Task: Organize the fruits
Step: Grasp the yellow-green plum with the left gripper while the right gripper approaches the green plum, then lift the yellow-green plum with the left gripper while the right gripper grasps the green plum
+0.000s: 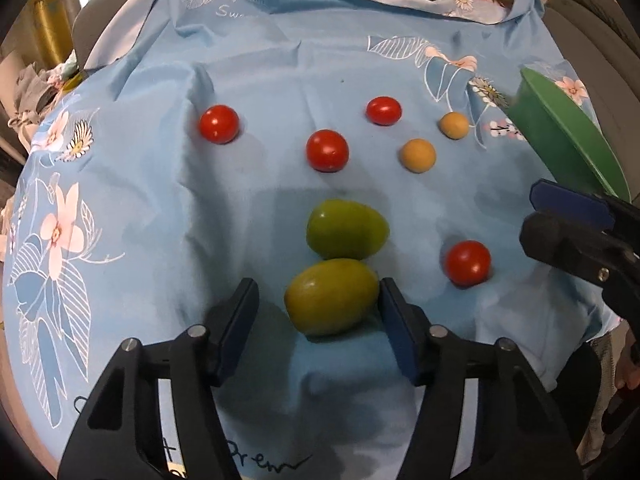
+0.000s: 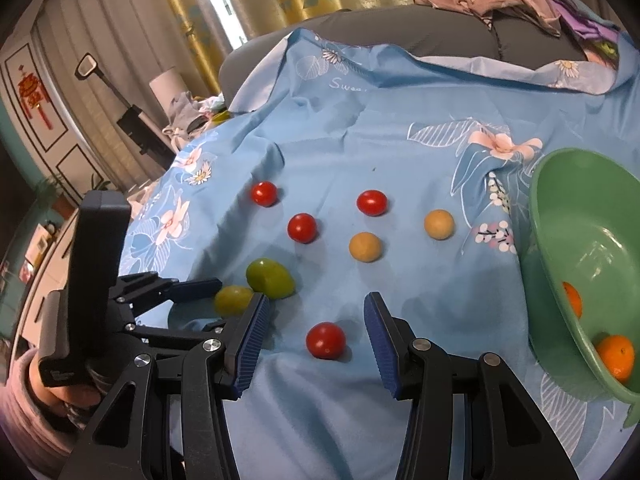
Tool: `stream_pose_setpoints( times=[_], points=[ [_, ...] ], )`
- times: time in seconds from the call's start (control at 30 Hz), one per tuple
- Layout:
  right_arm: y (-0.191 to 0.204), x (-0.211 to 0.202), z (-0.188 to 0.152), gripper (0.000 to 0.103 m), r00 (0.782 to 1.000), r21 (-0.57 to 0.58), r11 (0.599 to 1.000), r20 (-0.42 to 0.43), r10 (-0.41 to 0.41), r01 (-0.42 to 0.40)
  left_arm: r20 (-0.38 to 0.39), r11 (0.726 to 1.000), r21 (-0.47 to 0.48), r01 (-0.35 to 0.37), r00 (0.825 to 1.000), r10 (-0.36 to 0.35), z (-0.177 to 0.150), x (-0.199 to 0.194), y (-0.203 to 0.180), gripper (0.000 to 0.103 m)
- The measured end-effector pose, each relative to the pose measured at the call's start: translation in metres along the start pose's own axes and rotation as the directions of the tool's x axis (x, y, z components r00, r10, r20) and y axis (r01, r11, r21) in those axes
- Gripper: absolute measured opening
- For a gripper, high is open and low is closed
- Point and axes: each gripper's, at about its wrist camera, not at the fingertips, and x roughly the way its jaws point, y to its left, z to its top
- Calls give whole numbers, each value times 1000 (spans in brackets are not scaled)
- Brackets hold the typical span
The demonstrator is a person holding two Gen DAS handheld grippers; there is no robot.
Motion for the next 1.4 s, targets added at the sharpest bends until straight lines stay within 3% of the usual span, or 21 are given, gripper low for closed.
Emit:
stream_pose_setpoints(
  times=[0.27, 0.6, 0.93, 1.23, 1.4],
  points=[
    [-2, 1, -1, 50, 1000, 5, 1000, -2, 5, -5, -5, 1000, 2, 22, 1000, -22, 1, 3, -3, 44],
    [4, 2, 1, 50, 1000, -19, 1000, -10, -3, 3, 15, 999, -18, 50, 999, -50, -3, -5, 6, 44],
    [20, 10, 4, 50, 1000, -62, 998, -27, -3, 1, 112, 999, -36, 34, 993, -30, -2, -40, 26, 44],
    [47, 40, 5, 50, 998, -174, 984, -67, 15, -27, 163, 997, -71, 19, 987, -7, -7, -60, 51, 44],
    [56, 64, 11, 50, 996, -228, 974, -83, -23, 4, 167, 997, -80, 19, 986, -6, -11, -61, 56, 44]
  ],
)
